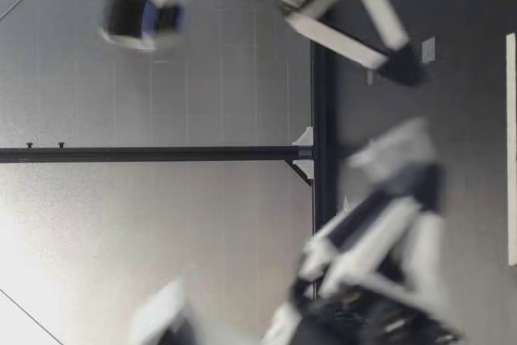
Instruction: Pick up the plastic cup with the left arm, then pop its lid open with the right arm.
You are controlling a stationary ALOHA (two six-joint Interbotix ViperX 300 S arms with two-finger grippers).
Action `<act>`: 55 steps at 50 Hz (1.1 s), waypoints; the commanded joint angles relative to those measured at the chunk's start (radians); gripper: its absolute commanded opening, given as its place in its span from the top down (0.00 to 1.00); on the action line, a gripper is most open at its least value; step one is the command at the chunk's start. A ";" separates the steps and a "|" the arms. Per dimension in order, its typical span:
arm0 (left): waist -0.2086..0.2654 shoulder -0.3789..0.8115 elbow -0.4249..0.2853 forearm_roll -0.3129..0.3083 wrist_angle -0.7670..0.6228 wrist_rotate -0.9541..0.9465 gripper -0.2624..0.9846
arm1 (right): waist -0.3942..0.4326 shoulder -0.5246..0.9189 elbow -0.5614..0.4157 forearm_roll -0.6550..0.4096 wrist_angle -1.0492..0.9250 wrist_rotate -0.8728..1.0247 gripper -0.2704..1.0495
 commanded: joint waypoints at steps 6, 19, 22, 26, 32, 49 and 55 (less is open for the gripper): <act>0.006 -0.044 0.091 -0.087 -0.385 0.074 0.67 | -0.005 -0.127 0.098 0.002 -0.255 0.213 0.71; 0.006 0.012 0.040 -0.107 -0.548 0.115 0.67 | -0.025 -0.089 0.163 0.002 -0.641 0.675 0.27; 0.006 0.037 0.014 -0.107 -0.537 0.124 0.67 | -0.035 -0.054 0.156 0.002 -0.698 0.735 0.28; 0.006 0.066 -0.011 -0.107 -0.525 0.127 0.67 | -0.049 -0.014 0.143 0.002 -0.756 0.787 0.28; 0.006 0.074 -0.021 -0.106 -0.523 0.129 0.67 | -0.054 0.034 0.126 -0.002 -0.795 0.831 0.28; 0.005 0.058 0.000 -0.101 -0.523 0.132 0.67 | -0.058 0.063 0.071 -0.015 -0.831 0.841 0.28; 0.000 0.057 -0.005 -0.101 -0.523 0.133 0.67 | -0.061 0.055 0.025 -0.071 -0.927 0.844 0.28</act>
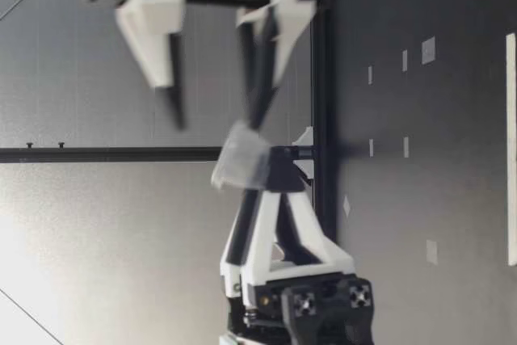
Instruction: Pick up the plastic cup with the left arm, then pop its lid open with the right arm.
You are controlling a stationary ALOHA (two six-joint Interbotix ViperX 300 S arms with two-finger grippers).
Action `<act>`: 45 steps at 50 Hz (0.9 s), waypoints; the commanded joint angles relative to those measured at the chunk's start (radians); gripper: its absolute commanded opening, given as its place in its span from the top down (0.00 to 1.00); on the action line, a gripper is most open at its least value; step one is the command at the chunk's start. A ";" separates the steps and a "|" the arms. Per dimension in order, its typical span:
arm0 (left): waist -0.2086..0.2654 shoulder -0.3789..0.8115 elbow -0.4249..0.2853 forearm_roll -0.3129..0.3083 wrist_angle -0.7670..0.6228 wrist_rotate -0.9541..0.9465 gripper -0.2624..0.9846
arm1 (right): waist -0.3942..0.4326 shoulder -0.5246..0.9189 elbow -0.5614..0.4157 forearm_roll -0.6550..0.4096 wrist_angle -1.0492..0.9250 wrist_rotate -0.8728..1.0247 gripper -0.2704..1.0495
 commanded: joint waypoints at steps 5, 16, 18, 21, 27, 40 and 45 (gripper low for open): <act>-0.006 -0.031 -0.008 0.002 -0.003 0.000 0.67 | -0.029 -0.071 -0.035 -0.104 -0.221 -0.002 0.28; -0.014 -0.031 0.002 0.002 0.025 -0.009 0.67 | -0.074 -0.212 0.044 -0.130 -0.291 -0.152 0.28; -0.014 -0.032 -0.002 0.002 0.035 -0.009 0.67 | -0.084 -0.239 0.049 -0.153 -0.259 -0.216 0.28; -0.012 -0.035 -0.005 0.002 0.048 -0.009 0.67 | -0.103 -0.264 0.054 -0.193 -0.198 -0.293 0.28; -0.014 -0.048 -0.009 0.002 0.077 -0.012 0.67 | -0.115 -0.291 0.057 -0.258 -0.005 -0.482 0.28; -0.012 -0.080 -0.008 0.002 0.114 -0.017 0.67 | -0.112 -0.268 0.058 -0.278 0.273 -0.908 0.28; -0.014 -0.083 -0.011 0.002 0.127 -0.017 0.67 | -0.112 -0.259 0.058 -0.276 0.267 -0.971 0.28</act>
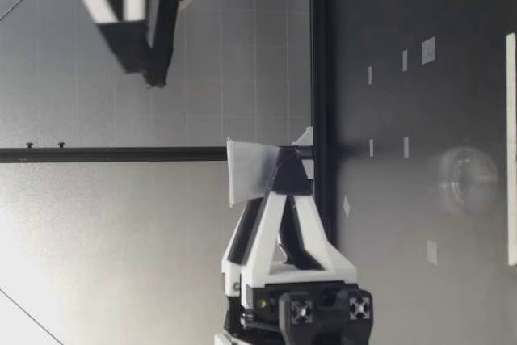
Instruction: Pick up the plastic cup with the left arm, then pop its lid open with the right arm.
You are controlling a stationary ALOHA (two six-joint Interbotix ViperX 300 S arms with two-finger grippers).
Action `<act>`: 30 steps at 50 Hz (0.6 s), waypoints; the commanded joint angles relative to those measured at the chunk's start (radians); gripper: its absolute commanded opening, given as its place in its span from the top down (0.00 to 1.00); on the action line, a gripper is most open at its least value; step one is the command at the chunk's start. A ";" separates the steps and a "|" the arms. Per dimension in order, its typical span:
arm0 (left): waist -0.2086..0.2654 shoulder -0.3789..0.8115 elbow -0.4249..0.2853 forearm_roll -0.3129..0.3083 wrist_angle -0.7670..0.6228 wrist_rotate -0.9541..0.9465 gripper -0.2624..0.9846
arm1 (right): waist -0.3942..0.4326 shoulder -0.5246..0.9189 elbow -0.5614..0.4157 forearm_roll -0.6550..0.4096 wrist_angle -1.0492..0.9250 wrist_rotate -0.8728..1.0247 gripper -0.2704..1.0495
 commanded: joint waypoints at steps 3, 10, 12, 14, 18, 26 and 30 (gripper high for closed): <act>-0.002 -0.034 -0.015 0.002 0.014 -0.003 0.67 | -0.008 0.005 -0.008 0.002 -0.005 -0.032 0.28; 0.000 -0.038 -0.025 0.002 0.044 -0.003 0.67 | -0.006 0.020 -0.008 0.002 -0.006 -0.029 0.28; -0.002 -0.041 -0.029 0.002 0.055 -0.003 0.67 | -0.006 0.023 -0.008 0.002 -0.006 -0.028 0.28; 0.000 -0.044 -0.035 0.000 0.072 -0.003 0.67 | -0.006 0.026 -0.008 0.002 -0.009 -0.028 0.28; 0.000 -0.052 -0.040 0.002 0.101 -0.003 0.67 | -0.003 0.028 -0.009 0.002 -0.012 -0.028 0.28; -0.002 -0.060 -0.041 0.002 0.121 -0.003 0.67 | -0.003 0.029 -0.011 0.002 -0.012 -0.029 0.28; -0.002 -0.061 -0.040 0.002 0.121 -0.003 0.67 | -0.003 0.034 -0.012 0.002 -0.012 -0.029 0.28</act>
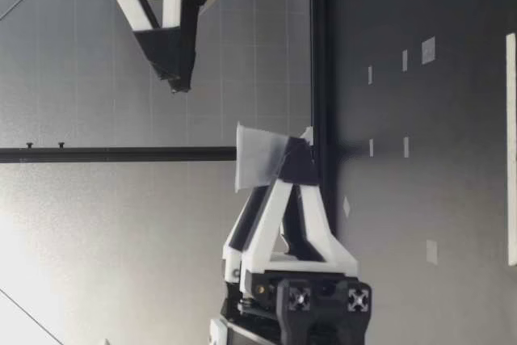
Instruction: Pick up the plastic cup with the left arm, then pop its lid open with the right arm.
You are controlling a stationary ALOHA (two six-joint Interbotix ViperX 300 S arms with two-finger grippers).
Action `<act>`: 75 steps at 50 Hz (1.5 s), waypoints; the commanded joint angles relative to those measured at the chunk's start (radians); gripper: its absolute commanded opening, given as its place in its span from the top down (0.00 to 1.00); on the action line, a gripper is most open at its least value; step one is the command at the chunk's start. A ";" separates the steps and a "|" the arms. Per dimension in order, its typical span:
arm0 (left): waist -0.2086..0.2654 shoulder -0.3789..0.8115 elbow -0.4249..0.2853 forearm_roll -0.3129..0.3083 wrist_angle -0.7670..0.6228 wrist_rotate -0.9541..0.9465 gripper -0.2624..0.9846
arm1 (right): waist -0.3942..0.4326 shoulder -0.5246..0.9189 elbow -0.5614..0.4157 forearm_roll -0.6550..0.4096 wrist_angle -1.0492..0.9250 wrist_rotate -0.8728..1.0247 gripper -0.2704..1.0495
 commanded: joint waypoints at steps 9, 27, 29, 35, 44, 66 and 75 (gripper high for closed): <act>-0.002 -0.032 -0.015 0.002 -0.008 0.000 0.66 | -0.003 0.005 -0.014 0.002 -0.011 0.002 0.28; -0.002 -0.034 -0.015 0.002 -0.011 0.000 0.66 | -0.005 0.011 -0.015 0.003 -0.011 0.000 0.28; 0.000 -0.035 -0.015 0.002 -0.008 0.000 0.66 | -0.003 0.014 -0.015 0.003 -0.011 0.000 0.28; 0.000 -0.034 -0.015 0.002 -0.011 0.000 0.66 | -0.003 0.023 -0.017 0.003 -0.011 0.000 0.28; 0.000 -0.035 -0.015 0.002 -0.008 0.000 0.66 | -0.003 0.031 -0.018 0.003 -0.011 0.000 0.28; -0.002 -0.035 -0.015 0.002 -0.005 0.000 0.66 | -0.003 0.031 -0.015 0.003 -0.005 0.002 0.28; -0.002 -0.038 -0.012 0.002 -0.003 0.000 0.66 | -0.003 0.037 -0.017 0.003 -0.002 -0.003 0.28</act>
